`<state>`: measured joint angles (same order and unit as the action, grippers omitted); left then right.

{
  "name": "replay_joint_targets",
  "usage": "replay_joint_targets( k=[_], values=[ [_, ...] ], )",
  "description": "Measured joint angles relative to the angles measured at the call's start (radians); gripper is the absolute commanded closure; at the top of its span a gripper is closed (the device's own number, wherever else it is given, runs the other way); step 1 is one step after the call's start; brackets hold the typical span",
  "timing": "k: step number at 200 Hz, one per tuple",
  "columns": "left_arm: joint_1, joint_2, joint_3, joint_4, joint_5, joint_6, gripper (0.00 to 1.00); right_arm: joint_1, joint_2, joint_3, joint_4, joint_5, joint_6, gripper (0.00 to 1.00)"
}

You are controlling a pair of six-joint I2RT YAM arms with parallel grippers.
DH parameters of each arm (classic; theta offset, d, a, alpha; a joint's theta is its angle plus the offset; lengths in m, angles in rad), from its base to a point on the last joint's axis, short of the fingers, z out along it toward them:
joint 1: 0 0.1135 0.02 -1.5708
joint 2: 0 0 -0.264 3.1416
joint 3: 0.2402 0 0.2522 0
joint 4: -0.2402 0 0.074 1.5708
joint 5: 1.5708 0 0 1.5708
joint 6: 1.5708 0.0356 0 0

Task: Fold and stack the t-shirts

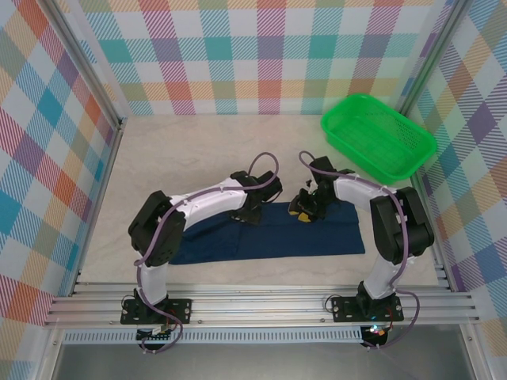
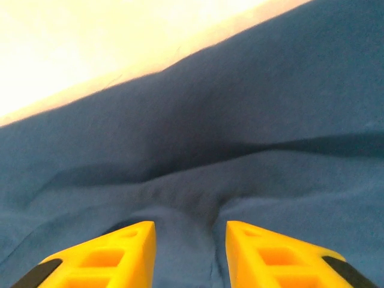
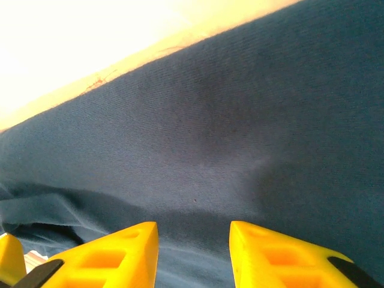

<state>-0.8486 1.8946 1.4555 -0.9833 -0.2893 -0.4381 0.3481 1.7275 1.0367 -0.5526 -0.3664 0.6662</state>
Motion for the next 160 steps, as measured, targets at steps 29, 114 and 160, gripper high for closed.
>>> replay_joint_targets(
  k=[29, 114, 160],
  values=[
    [0.037, -0.166, -0.051, -0.031, 0.028, -0.109, 0.61, -0.059, -0.042, 0.019, -0.022, 0.015, -0.021, 0.65],
    [0.353, -0.162, -0.246, 0.095, 0.135, -0.307, 0.72, -0.124, 0.090, 0.086, -0.041, 0.045, -0.079, 0.69],
    [0.357, -0.236, -0.495, 0.093, 0.130, -0.281, 0.79, -0.124, 0.101, 0.086, -0.074, 0.084, -0.084, 0.69]
  ],
)
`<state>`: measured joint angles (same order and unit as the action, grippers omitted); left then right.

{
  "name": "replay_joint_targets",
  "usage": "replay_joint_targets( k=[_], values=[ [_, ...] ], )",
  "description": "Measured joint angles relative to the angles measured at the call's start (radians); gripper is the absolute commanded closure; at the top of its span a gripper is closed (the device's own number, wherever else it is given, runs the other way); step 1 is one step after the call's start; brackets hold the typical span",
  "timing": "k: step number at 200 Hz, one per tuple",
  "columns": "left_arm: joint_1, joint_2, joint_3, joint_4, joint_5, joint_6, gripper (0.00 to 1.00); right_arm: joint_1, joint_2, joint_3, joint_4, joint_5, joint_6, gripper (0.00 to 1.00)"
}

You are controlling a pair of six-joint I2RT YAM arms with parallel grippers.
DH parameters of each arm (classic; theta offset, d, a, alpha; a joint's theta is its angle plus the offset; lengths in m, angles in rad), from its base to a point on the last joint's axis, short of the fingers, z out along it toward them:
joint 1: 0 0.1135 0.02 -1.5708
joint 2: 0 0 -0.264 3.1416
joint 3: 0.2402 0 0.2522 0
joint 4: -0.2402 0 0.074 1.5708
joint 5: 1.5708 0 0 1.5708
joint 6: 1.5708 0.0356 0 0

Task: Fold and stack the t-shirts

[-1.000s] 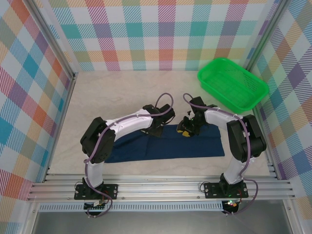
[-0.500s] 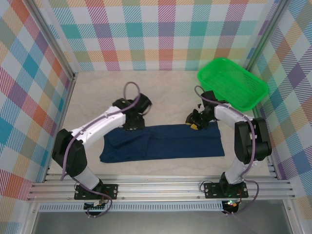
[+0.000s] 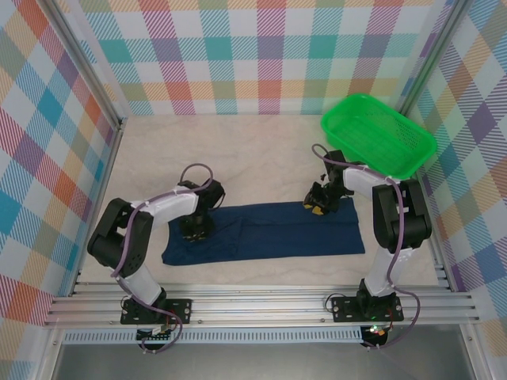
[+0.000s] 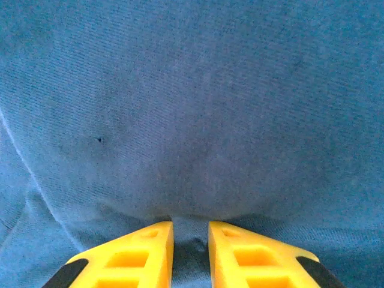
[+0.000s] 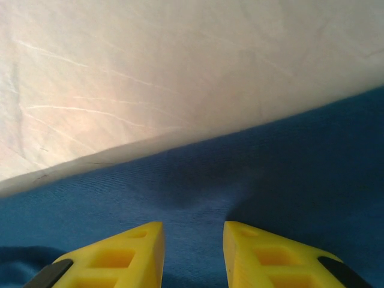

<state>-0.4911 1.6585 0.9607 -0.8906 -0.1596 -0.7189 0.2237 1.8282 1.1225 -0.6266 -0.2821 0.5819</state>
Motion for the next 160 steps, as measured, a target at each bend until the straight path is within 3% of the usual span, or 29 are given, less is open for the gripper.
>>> replay_joint_targets(
  k=[33, 49, 87, 129, 160],
  values=[
    [0.037, -0.040, -0.050, 0.000, -0.024, 0.040, 0.79, 0.000, 0.032, 0.026, -0.035, 0.006, 0.000, 0.68],
    [0.047, -0.040, -0.048, -0.001, -0.045, 0.054, 0.73, 0.000, 0.043, 0.039, -0.051, 0.010, 0.000, 0.68],
    [0.039, -0.073, 0.062, -0.079, -0.077, 0.026, 0.68, 0.000, 0.047, 0.050, -0.070, 0.014, -0.001, 0.68],
    [-0.019, -0.261, 0.034, -0.047, 0.113, -0.256, 0.73, 0.000, -0.056, 0.038, -0.097, 0.085, -0.030, 0.67],
    [-0.022, -0.204, -0.103, 0.043, 0.225, -0.462, 0.76, -0.001, -0.087, 0.040, -0.106, 0.104, -0.056, 0.70]
  ],
)
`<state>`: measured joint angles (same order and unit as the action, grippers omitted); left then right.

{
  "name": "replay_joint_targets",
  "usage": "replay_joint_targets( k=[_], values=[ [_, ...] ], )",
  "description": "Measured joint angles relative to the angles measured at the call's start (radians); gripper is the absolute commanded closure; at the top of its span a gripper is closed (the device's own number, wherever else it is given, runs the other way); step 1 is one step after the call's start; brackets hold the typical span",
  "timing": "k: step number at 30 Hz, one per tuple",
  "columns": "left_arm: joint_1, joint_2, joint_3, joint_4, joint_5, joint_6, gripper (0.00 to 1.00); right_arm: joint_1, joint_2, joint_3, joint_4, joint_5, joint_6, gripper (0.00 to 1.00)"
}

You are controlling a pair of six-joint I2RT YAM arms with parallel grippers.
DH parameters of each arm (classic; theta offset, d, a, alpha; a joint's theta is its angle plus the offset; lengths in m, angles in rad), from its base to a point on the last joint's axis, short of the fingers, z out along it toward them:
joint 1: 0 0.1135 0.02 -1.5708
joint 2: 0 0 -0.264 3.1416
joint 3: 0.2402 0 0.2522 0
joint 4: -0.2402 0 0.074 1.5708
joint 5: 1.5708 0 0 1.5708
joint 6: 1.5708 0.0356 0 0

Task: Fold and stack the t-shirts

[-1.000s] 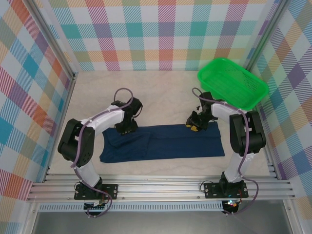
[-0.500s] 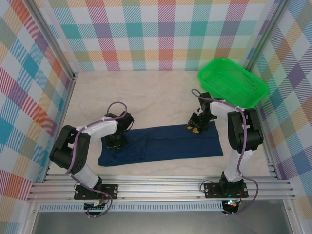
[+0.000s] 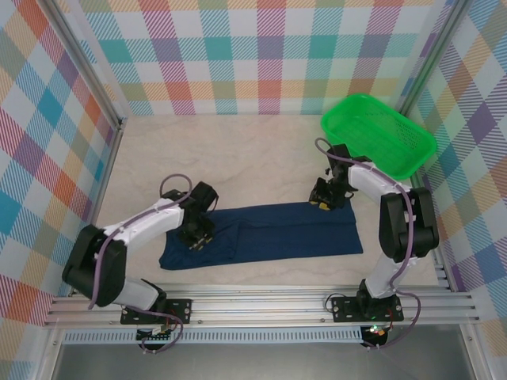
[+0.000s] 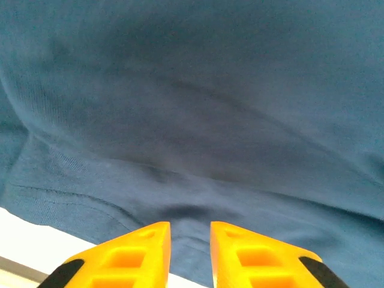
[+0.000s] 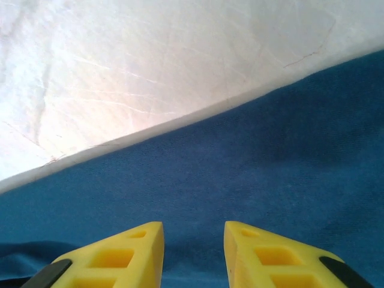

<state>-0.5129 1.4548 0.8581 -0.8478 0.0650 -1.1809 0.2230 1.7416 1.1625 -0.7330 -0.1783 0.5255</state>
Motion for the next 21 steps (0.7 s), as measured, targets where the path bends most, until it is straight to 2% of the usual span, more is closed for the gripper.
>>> replay_joint_targets(
  k=[5, 9, 13, 16, 18, 21],
  values=[
    [0.063, 0.154, 0.019, 0.043, 0.071, -0.053, 0.80, -0.006, 0.109, -0.001, -0.032, 0.015, -0.007, 0.73],
    [0.182, 0.344, 0.237, -0.011, 0.112, 0.018, 0.80, -0.012, 0.128, 0.013, -0.050, 0.003, 0.010, 0.74],
    [0.276, 0.652, 0.696, -0.064, 0.123, 0.144, 0.83, -0.010, 0.119, 0.000, -0.049, -0.002, 0.064, 0.74],
    [0.297, 0.915, 1.156, -0.084, 0.129, 0.242, 0.84, 0.029, 0.084, -0.048, -0.044, -0.004, 0.146, 0.73],
    [0.300, 1.106, 1.471, -0.085, 0.133, 0.287, 0.84, 0.093, 0.058, -0.092, -0.033, -0.014, 0.225, 0.74],
    [0.300, 1.272, 1.755, -0.104, 0.163, 0.302, 0.84, 0.221, 0.021, -0.149, 0.012, -0.043, 0.365, 0.73]
  ],
)
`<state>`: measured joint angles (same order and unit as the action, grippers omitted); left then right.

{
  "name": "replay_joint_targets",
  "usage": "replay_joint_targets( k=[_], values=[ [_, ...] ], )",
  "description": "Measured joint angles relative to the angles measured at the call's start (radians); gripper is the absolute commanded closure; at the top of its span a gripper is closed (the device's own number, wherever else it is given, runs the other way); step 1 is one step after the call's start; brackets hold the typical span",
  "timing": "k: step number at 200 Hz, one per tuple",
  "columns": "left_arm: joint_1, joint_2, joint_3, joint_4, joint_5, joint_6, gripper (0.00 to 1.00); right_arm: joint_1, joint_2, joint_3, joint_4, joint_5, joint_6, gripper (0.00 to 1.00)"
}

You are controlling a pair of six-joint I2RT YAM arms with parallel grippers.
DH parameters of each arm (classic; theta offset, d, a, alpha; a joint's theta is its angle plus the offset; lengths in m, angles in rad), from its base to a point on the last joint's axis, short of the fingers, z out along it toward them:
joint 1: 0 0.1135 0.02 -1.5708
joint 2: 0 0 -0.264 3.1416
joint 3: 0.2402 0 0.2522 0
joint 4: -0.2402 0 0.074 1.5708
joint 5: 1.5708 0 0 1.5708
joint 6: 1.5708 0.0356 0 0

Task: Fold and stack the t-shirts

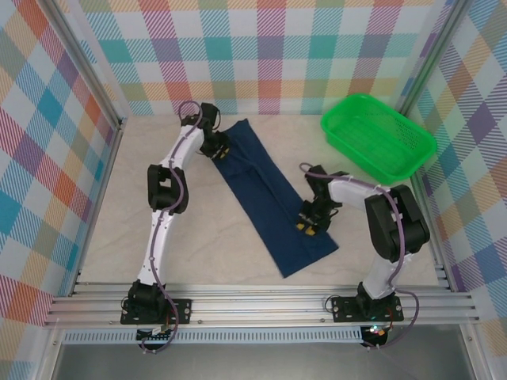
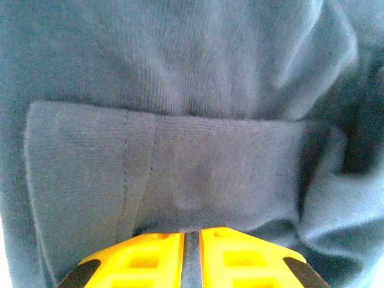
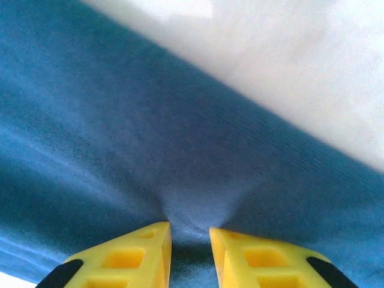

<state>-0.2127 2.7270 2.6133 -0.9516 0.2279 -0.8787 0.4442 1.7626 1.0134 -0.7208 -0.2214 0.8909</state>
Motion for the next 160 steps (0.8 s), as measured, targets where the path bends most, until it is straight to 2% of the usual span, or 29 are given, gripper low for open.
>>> replay_joint_targets(
  k=[27, 57, 87, 118, 147, 160],
  values=[
    [-0.002, 0.027, 0.020, 0.057, 0.059, -0.030, 0.83, 0.187, 0.003, -0.002, 0.061, -0.024, 0.192, 0.73],
    [-0.003, 0.032, -0.001, 0.151, 0.097, -0.051, 0.82, 0.290, 0.076, 0.073, 0.093, -0.079, 0.328, 0.72],
    [0.006, 0.054, 0.004, 0.247, 0.121, -0.071, 0.79, 0.323, 0.136, 0.135, 0.141, -0.127, 0.407, 0.72],
    [0.015, 0.096, 0.079, 0.278, 0.148, -0.071, 0.64, 0.323, 0.195, 0.225, 0.140, -0.137, 0.407, 0.70],
    [0.031, 0.080, 0.087, 0.241, 0.114, -0.032, 0.50, 0.328, 0.183, 0.239, 0.126, -0.081, 0.380, 0.59],
    [0.037, 0.033, 0.059, 0.190, 0.070, -0.010, 0.48, 0.329, 0.146, 0.230, 0.104, -0.024, 0.363, 0.56]
  ],
)
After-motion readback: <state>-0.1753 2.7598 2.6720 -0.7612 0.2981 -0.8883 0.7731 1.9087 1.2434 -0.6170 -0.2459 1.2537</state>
